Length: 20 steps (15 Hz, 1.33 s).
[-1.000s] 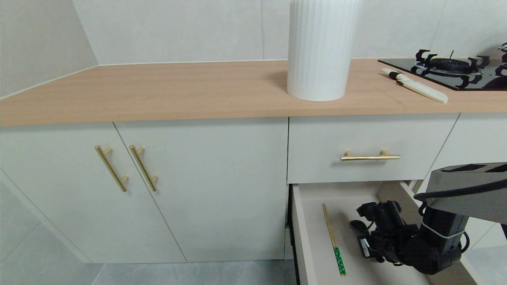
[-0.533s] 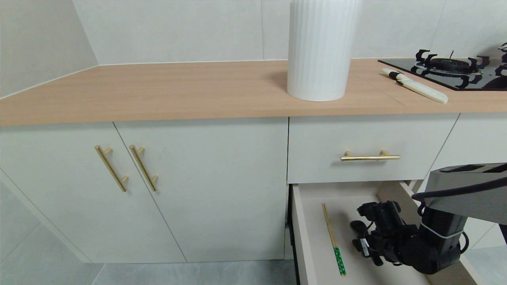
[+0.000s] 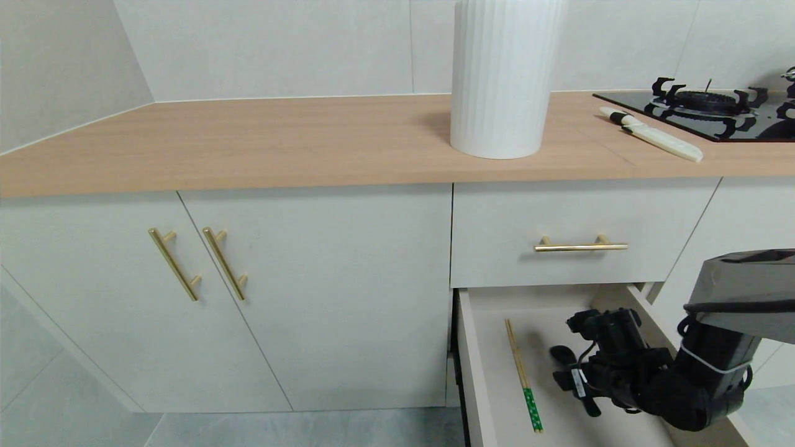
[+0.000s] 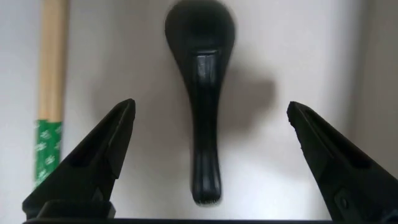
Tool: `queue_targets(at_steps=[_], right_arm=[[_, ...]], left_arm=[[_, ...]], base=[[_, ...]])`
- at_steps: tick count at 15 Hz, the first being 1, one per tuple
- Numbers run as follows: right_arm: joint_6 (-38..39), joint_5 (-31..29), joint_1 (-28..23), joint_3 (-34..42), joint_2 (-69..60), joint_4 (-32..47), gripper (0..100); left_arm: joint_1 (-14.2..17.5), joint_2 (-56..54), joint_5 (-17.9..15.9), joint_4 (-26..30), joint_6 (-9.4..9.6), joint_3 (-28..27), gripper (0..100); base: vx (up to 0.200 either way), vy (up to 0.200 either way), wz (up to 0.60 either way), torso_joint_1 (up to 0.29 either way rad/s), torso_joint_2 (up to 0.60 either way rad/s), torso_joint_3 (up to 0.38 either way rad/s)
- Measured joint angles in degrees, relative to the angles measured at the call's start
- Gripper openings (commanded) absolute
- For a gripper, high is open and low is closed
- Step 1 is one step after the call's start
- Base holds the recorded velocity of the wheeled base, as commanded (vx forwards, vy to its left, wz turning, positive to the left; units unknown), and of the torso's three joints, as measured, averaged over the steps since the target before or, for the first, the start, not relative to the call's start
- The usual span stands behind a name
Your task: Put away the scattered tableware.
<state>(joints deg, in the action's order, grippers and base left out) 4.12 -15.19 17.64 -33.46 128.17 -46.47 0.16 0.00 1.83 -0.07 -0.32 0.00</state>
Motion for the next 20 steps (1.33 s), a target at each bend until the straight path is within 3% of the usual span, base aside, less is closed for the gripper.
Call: queue_targets(at_steps=[2,4,9,11,17,20], right_arm=[[-0.11,-0.02,0.22,1.00,-4.30,1.18,100],[-0.11,0.00,0.33,1.22,-10.80,7.85,100],[4.14,0.06,0.77,-6.52,-28.06,38.75,100],[7.59,0.15,0.96,-11.24,-32.04,47.26,100],[8.17,0.48,1.27,-13.92,-36.00,49.03,100],[8.19,0.52,2.62,-13.92,-37.92,51.75,100]], left_arm=[[0.00,0.00,0.00,0.00,0.00,0.00,100],[0.00,0.00,0.00,0.00,-0.01,0.00,100],[0.00,0.00,0.00,0.00,-0.01,0.00,100],[0.00,0.00,0.00,0.00,0.13,0.00,100],[0.00,0.00,-0.02,0.00,0.00,0.00,100],[0.00,0.00,0.00,0.00,-0.01,0.00,100]], base=[[0.000,0.000,0.00,0.000,0.00,0.000],[0.000,0.000,0.00,0.000,0.00,0.000],[0.000,0.000,0.00,0.000,0.00,0.000],[0.000,0.000,0.00,0.000,0.00,0.000],[0.000,0.000,0.00,0.000,0.00,0.000],[-0.200,0.000,0.00,0.004,0.00,0.002]])
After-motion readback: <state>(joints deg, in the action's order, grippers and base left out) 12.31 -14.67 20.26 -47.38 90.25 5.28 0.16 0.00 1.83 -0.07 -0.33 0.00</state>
